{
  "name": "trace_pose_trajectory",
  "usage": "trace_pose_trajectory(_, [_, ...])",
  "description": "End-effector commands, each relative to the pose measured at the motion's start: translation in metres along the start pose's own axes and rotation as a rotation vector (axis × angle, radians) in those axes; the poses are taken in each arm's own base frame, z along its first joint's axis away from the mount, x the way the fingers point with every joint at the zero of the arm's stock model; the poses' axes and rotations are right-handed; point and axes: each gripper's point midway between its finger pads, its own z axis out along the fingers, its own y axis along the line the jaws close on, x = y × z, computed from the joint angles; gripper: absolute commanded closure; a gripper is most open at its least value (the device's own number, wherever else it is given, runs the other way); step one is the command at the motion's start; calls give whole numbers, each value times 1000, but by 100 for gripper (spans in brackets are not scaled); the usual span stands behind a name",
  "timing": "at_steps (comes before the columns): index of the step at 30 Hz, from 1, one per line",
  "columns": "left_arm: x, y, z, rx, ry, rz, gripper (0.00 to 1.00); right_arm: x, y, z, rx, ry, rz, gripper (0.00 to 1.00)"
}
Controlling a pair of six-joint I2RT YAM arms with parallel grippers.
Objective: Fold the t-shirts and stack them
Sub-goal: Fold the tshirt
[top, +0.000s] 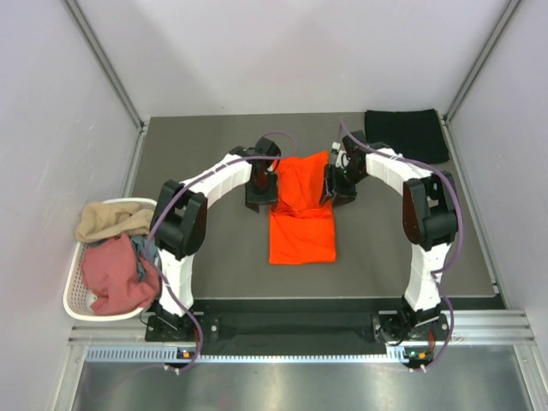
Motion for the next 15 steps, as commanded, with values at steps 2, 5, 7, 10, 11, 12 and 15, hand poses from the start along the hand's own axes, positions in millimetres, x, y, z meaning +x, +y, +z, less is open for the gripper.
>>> trace_pose_trajectory(2, [11,-5,-46,56,-53,-9,43,-11,22,-38,5,-73,-77,47])
trace_pose_trajectory(5, [24,-11,-63,93,-71,-4,44,4,38,-47,25,-69,-129,45])
trace_pose_trajectory(7, [26,-16,-76,129,-100,-18,45,18,49,-43,25,-46,-156,45])
trace_pose_trajectory(10, [33,-23,-83,181,-109,-30,50,33,61,-32,23,-27,-178,52])
trace_pose_trajectory(11, [38,-24,-81,188,-98,-31,50,35,61,-28,28,-21,-183,54])
trace_pose_trajectory(12, [41,-26,-80,200,-92,-30,52,39,67,-23,25,-13,-182,55])
trace_pose_trajectory(15, [54,-37,-71,263,-25,-31,54,38,79,-11,14,-10,-183,56])
